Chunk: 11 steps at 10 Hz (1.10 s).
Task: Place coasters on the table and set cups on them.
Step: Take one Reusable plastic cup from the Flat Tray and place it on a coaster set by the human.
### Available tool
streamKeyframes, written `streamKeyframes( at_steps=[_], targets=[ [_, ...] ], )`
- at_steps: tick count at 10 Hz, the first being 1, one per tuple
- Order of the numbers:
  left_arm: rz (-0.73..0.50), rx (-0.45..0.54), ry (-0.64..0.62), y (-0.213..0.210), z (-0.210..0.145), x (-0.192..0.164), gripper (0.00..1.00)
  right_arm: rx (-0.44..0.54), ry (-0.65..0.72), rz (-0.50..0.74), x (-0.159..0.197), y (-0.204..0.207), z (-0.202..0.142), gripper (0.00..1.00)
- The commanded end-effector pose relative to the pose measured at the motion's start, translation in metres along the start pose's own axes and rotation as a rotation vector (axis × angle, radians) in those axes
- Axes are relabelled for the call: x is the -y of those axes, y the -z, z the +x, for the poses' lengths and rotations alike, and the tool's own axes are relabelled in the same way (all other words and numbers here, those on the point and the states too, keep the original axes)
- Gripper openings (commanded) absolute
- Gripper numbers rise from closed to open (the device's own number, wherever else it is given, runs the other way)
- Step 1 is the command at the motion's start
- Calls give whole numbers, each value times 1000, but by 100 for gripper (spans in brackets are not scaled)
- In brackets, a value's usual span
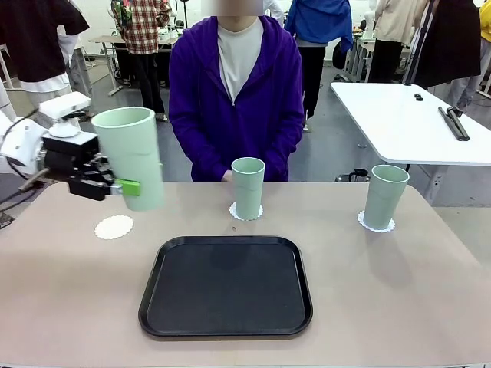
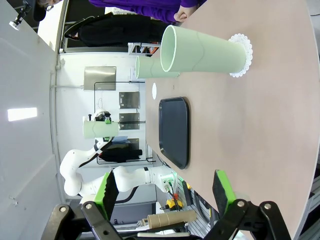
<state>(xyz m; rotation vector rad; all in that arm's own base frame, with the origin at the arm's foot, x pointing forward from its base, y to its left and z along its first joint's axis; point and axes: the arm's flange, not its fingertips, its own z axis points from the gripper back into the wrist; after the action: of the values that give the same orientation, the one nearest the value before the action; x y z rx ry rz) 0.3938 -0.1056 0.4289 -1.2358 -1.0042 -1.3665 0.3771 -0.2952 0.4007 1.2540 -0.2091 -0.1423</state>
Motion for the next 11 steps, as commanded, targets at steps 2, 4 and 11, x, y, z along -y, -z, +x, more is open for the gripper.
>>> streamKeyframes(
  at_steps=[2,4,11],
  targets=[
    [61,-3,20,-72,-16,-24,83,4,-2,-6,-1,0,0,100],
    [143,-21,-10,-106,-34,-42,83,4,-2,-6,-1,0,0,100],
    [417,25,-93,-178,-58,-68,83,4,-2,-6,-1,0,0,100]
  ],
)
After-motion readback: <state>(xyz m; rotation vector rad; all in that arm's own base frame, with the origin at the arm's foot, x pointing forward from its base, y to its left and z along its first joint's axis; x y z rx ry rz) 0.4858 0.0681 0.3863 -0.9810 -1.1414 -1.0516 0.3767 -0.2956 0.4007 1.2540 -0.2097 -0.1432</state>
